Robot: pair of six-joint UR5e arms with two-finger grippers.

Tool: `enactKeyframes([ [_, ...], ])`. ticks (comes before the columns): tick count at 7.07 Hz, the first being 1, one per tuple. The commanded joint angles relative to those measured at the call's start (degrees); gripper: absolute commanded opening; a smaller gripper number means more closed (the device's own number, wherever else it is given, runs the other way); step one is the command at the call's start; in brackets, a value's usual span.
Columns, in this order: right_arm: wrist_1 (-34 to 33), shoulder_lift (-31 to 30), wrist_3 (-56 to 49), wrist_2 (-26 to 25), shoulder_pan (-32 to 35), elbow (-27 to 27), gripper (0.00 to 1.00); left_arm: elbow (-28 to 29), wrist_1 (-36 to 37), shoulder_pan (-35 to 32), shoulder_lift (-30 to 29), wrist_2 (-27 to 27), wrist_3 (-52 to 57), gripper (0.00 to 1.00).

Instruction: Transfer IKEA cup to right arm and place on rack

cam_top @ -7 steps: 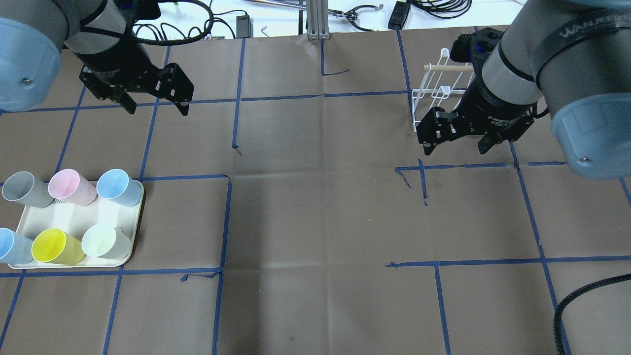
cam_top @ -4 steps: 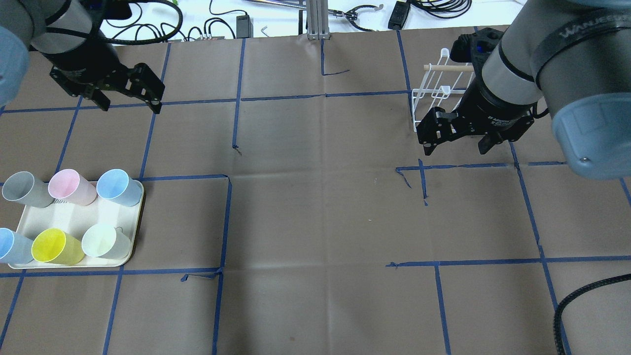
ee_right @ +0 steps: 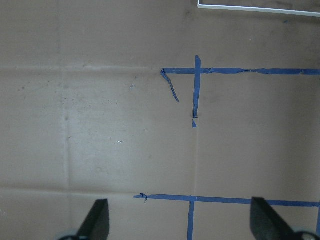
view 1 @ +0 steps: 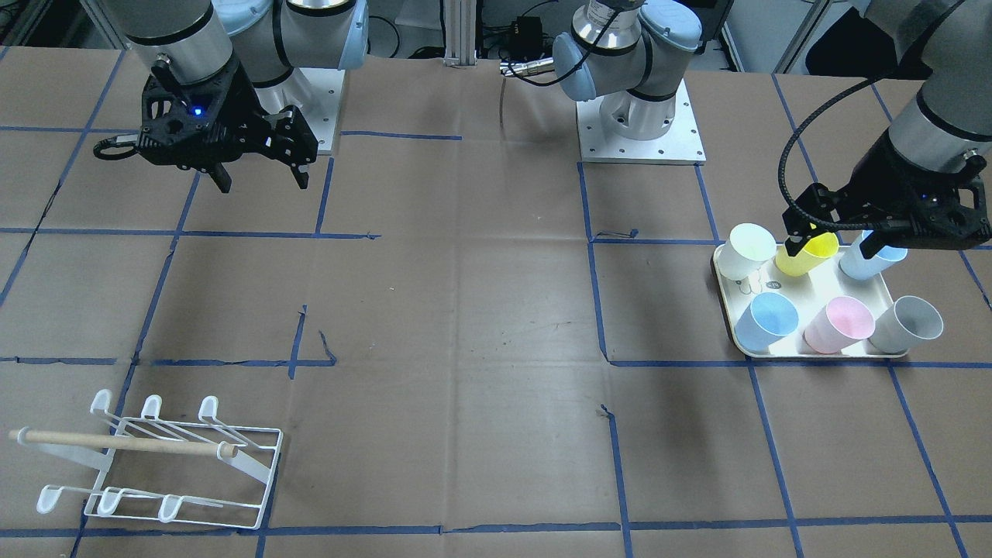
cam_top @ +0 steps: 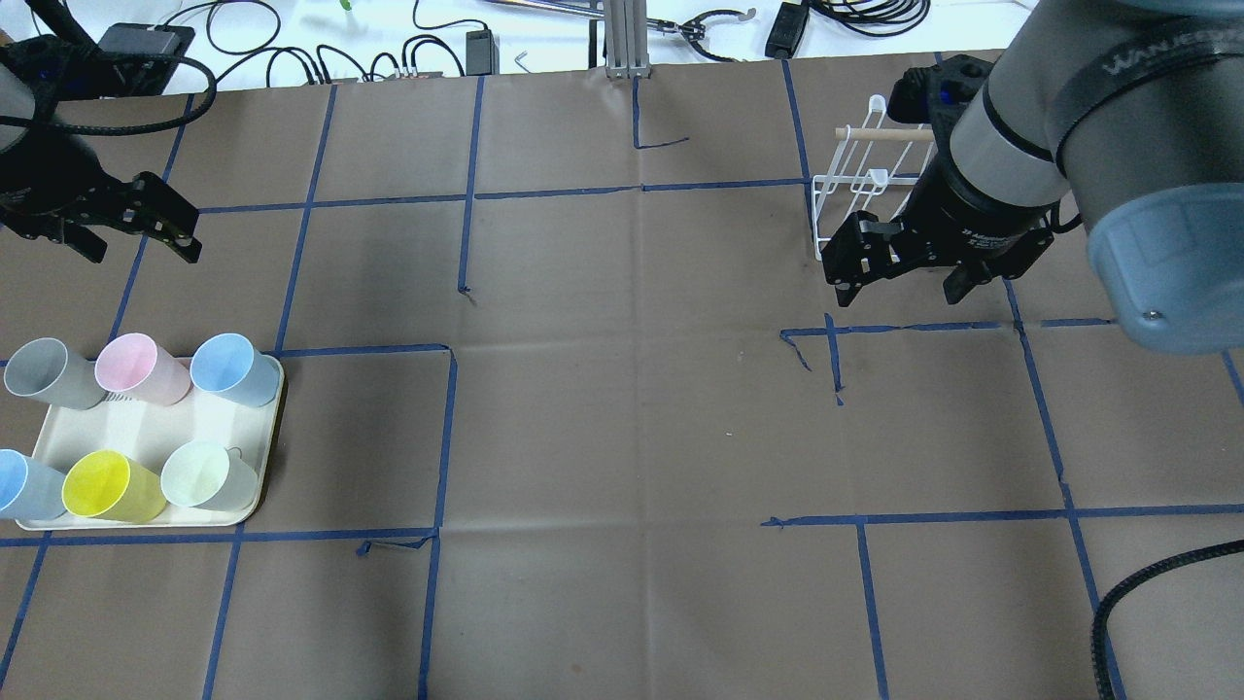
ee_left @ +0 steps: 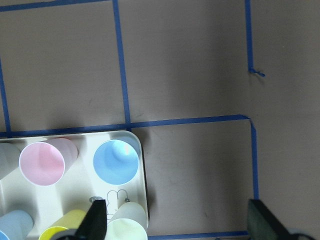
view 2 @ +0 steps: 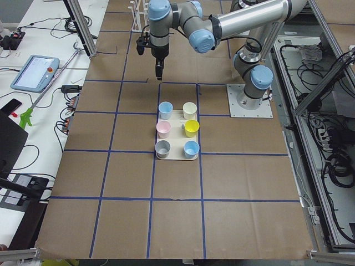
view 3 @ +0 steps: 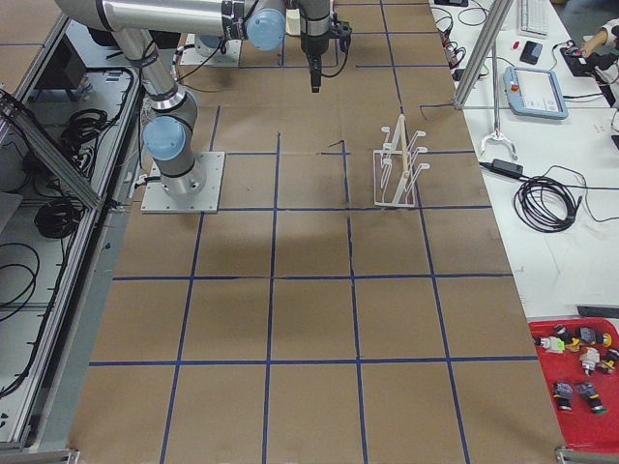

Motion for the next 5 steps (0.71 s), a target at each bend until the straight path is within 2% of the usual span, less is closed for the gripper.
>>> enactKeyframes([
  [1,0.0,0.1,0.0,0.0,0.0,0.0,1.00,-2.3,2.4,1.4,-0.8,0.1,0.5,0.99],
  [2,0.0,0.0,0.0,-0.1,0.0,0.0,1.00,-3.3,2.5,1.3,-1.8,0.0,0.5,0.99],
  [5,0.0,0.1,0.0,-0.1,0.0,0.0,1.00,-12.1,13.2,1.3,-2.8,-1.0,0.5,0.99],
])
